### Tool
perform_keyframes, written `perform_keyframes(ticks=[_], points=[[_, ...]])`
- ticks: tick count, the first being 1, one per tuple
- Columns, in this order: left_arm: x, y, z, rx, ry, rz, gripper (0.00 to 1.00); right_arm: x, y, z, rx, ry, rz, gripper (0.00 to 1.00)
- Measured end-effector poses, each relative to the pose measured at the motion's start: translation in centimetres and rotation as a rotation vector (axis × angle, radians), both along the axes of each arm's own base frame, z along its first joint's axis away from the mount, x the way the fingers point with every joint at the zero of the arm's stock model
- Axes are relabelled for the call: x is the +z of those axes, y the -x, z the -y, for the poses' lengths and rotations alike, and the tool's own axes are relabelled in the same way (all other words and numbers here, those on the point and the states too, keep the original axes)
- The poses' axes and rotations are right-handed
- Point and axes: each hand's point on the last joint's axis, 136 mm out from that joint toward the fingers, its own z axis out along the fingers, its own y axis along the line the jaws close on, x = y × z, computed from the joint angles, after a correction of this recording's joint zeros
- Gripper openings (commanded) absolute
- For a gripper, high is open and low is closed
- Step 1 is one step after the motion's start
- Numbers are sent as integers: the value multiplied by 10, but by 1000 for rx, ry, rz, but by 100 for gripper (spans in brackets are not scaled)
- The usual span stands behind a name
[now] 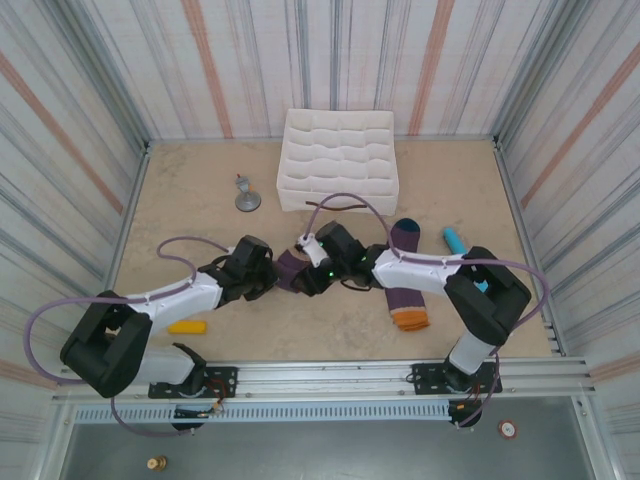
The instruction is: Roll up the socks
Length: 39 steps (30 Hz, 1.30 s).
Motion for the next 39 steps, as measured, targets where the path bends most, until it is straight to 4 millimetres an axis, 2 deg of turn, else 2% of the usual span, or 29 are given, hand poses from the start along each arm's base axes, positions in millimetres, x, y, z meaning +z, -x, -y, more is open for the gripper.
perform_keyframes(ticks=[4, 11, 16, 24, 34, 39], points=[[1, 4, 0, -7, -4, -18, 0, -2, 17, -11, 71, 50, 165, 70], [4, 10, 2, -24, 3, -47, 0, -18, 23, -6, 113, 142, 404, 66], [4, 11, 7, -38, 16, -64, 0, -10, 19, -17, 135, 131, 523, 65], [2, 12, 8, -45, 18, -83, 0, -29, 11, -25, 152, 162, 561, 62], [-2, 11, 4, -32, 19, -103, 0, -32, 3, -34, 123, 127, 593, 61], [-1, 10, 3, -30, 47, -117, 0, -33, 2, -31, 107, 113, 590, 61]])
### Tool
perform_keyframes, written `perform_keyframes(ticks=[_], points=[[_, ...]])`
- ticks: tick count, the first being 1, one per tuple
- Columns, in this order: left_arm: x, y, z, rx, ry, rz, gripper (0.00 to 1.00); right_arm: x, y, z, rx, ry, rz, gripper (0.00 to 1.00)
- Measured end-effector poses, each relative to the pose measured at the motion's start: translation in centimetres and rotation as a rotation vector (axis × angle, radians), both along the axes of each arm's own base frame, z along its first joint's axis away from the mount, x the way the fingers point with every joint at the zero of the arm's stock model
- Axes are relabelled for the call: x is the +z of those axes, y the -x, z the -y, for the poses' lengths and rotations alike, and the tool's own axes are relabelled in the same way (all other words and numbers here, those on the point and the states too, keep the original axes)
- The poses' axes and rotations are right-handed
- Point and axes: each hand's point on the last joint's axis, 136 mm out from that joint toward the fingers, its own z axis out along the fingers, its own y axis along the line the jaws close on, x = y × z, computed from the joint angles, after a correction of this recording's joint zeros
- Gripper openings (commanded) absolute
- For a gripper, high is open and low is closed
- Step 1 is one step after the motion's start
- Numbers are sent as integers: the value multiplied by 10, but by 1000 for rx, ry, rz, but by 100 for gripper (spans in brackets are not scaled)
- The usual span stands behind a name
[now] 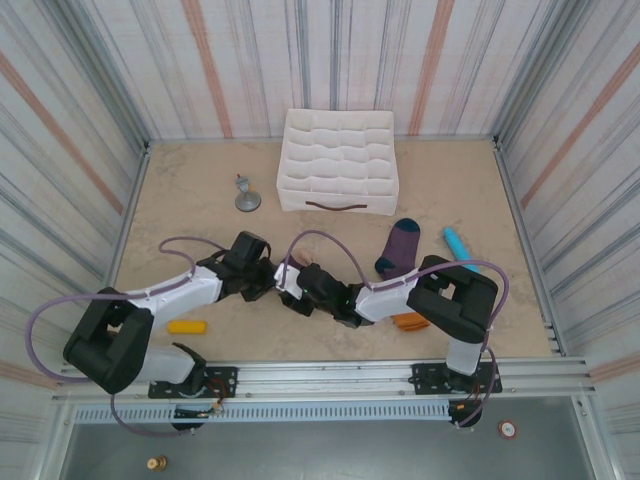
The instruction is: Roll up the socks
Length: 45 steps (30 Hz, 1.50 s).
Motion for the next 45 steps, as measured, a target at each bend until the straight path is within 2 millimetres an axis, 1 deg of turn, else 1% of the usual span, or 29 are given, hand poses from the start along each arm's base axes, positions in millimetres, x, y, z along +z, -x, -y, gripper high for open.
perform_keyframes(ticks=[7, 13, 15, 20, 25, 29, 32, 37, 38, 41, 43, 45], points=[[0, 1, -1, 0, 18, -19, 0, 0, -3, 1, -5, -12, -14, 60], [0, 2, -1, -14, 37, -35, 0, -2, -1, 2, 3, -17, -25, 63], [-1, 3, -1, -20, 44, -42, 0, -5, 0, 5, -1, -11, -31, 63], [3, 3, 5, -44, 71, -49, 0, -22, 1, 18, -19, 32, -62, 63], [3, 3, 6, -48, 74, -53, 0, -23, 1, 18, -24, 28, -67, 60], [3, 3, 6, -47, 74, -54, 0, -23, 0, 16, -25, 28, -67, 56], [3, 3, 5, -46, 73, -53, 0, -23, -2, 14, -25, 29, -67, 48], [3, 2, 5, -50, 69, -50, 0, -24, -4, 13, -26, 35, -75, 27], [3, 2, 4, -48, 69, -49, 4, -23, -4, 13, -25, 34, -79, 25], [4, -1, 2, -42, 72, -42, 29, -23, -6, 11, -23, 20, -107, 18], [8, -2, 2, -44, 80, -25, 51, -23, -9, 11, -22, 3, -140, 15], [13, -2, 2, -41, 100, -3, 66, -23, -11, 10, -19, -21, -178, 15]])
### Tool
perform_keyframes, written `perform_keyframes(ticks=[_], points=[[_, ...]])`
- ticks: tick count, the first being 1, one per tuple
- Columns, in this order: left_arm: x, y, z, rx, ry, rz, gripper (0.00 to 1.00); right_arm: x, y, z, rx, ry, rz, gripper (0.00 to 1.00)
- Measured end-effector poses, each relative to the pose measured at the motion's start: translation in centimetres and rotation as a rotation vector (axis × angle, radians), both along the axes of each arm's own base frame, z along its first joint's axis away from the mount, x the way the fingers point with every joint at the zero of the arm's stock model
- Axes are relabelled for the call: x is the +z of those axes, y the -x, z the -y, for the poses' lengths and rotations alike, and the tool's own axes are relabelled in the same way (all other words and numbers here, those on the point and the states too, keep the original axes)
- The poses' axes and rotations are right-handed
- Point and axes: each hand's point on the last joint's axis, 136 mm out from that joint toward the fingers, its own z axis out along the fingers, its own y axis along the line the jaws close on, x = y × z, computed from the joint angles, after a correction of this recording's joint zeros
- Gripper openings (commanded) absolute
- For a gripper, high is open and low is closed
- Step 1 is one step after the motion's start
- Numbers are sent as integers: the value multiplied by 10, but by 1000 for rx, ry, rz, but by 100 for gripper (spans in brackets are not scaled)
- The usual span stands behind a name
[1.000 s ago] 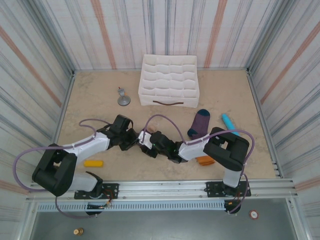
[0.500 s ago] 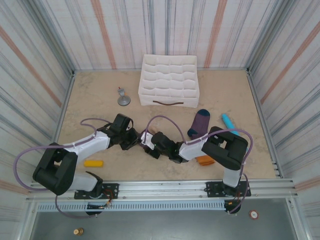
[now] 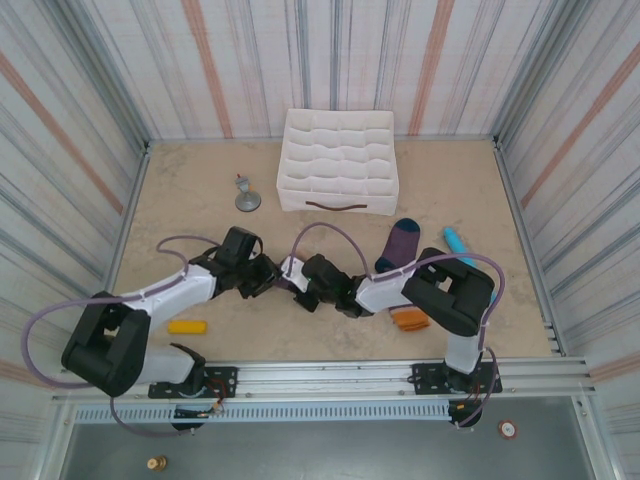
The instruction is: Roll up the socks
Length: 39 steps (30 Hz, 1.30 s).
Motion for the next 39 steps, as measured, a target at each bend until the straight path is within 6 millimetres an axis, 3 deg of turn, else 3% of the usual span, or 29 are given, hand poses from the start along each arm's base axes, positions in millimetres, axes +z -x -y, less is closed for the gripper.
perform_keyframes(ticks=[3, 11, 24, 39], points=[[11, -2, -3, 18, 28, 48, 73, -1, -3, -1, 2, -46, -67, 15], [45, -6, -7, 37, 80, 172, 75, -1, -14, 1, 1, -188, -307, 16], [32, -4, -9, 51, 66, 137, 73, -4, -28, 21, -64, -370, -753, 17], [17, -18, 6, 68, 34, 166, 68, -10, -32, 36, -151, -425, -1088, 17]])
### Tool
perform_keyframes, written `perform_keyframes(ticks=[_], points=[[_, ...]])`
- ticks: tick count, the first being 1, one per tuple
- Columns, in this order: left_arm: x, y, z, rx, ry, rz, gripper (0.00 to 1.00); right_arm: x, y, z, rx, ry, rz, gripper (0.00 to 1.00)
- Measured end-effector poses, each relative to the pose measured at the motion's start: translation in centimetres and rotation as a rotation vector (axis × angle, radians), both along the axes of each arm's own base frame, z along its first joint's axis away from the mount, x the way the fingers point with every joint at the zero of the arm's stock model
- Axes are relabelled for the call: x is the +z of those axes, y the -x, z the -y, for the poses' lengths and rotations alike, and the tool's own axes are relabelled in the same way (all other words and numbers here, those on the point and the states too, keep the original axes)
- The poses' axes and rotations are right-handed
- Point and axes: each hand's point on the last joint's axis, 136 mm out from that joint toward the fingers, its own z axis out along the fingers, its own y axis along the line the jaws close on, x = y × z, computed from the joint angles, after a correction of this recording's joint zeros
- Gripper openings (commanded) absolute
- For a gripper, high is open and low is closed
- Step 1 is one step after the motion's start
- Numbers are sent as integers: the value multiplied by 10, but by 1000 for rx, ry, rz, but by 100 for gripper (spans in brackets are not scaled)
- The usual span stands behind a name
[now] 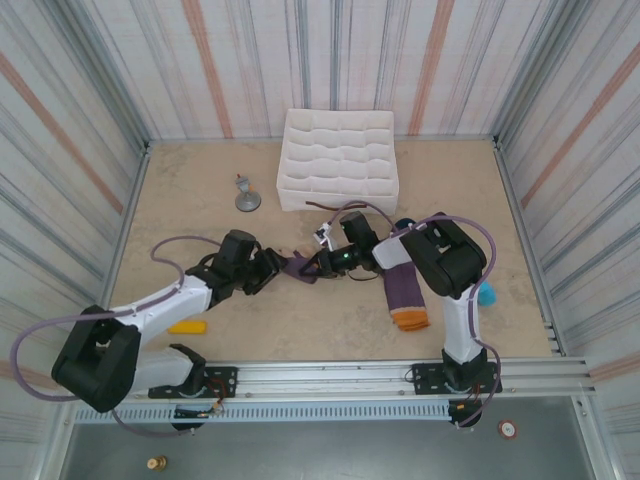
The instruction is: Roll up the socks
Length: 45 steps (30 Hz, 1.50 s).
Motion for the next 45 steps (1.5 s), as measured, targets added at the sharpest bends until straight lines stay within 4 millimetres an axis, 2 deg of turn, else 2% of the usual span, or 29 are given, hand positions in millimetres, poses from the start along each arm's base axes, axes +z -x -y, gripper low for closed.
perform_keyframes(ticks=[10, 17, 23, 28, 31, 40, 45], points=[[-18, -18, 24, 10, -28, 7, 59, -1, -1, 8, -28, -8, -115, 17], [-28, -27, 26, 52, -35, 3, 49, -3, -1, 14, -48, -8, -151, 19], [-32, -36, 30, 74, -30, -1, 32, -1, -3, 16, -63, -12, -160, 26], [-30, -41, 33, 79, -35, 5, 11, 3, -4, 18, -67, -20, -147, 37], [-29, -41, 34, 70, -45, 9, 4, 7, -5, 20, -78, -14, -130, 42], [-26, -39, 34, 17, -98, 23, 0, 18, -8, 34, -106, 97, -25, 53], [-17, -39, 29, -1, -125, 57, 0, 19, -8, 41, -104, 178, 24, 54]])
